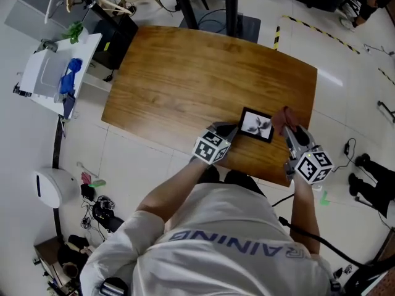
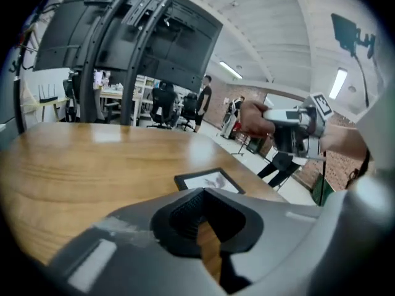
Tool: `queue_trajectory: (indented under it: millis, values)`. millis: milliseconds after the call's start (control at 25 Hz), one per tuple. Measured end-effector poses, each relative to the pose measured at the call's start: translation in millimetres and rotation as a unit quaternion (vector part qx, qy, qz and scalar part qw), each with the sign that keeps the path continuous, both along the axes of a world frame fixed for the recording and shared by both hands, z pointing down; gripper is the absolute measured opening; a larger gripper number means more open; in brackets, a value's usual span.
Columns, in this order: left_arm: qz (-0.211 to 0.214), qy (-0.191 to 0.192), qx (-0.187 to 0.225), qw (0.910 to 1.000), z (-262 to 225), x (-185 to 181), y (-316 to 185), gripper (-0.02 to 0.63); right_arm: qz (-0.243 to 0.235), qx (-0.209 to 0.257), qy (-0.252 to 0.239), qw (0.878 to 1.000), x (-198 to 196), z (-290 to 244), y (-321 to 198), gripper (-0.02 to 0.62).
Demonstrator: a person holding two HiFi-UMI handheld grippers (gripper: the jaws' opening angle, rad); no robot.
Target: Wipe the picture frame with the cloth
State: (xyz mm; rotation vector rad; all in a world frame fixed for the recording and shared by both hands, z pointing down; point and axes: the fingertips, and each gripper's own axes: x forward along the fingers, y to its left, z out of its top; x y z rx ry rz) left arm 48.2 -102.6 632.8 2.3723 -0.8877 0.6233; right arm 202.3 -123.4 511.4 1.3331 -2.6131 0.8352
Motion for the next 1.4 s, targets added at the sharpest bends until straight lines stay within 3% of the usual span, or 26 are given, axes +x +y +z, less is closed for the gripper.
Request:
queue_trajectory:
  millis: [320,720,920,1080,1240,1400]
  values:
    - [0.071,-0.042,-0.044,0.9956,51.8,24.6,15.8,0.006,-0.026,-0.070,-0.011,0.997,-37.0,54.3,-11.4,0.107]
    - [0.076,-0.034,-0.059,0.9948,66.8,31.5,16.9,0.006,-0.067,-0.142,-0.013,0.988,-88.3,103.9,-26.0,0.107]
    - [0.066,-0.023,-0.067,0.9953,63.9,31.6,13.4,0.006,-0.071,-0.162,-0.019,0.984,-100.4,114.7,-30.1,0.107]
    - [0.059,-0.008,-0.073,0.9955,65.2,31.3,14.9,0.006,-0.079,-0.205,-0.011,0.975,-108.7,142.6,-29.9,0.107]
    - [0.060,-0.013,-0.065,0.9959,65.9,31.8,15.7,0.006,-0.071,-0.246,-0.011,0.967,-112.1,160.4,-28.9,0.107]
    - [0.053,-0.021,-0.054,0.9969,66.3,30.5,16.6,0.006,-0.048,-0.255,-0.002,0.966,-98.4,165.4,-29.0,0.107]
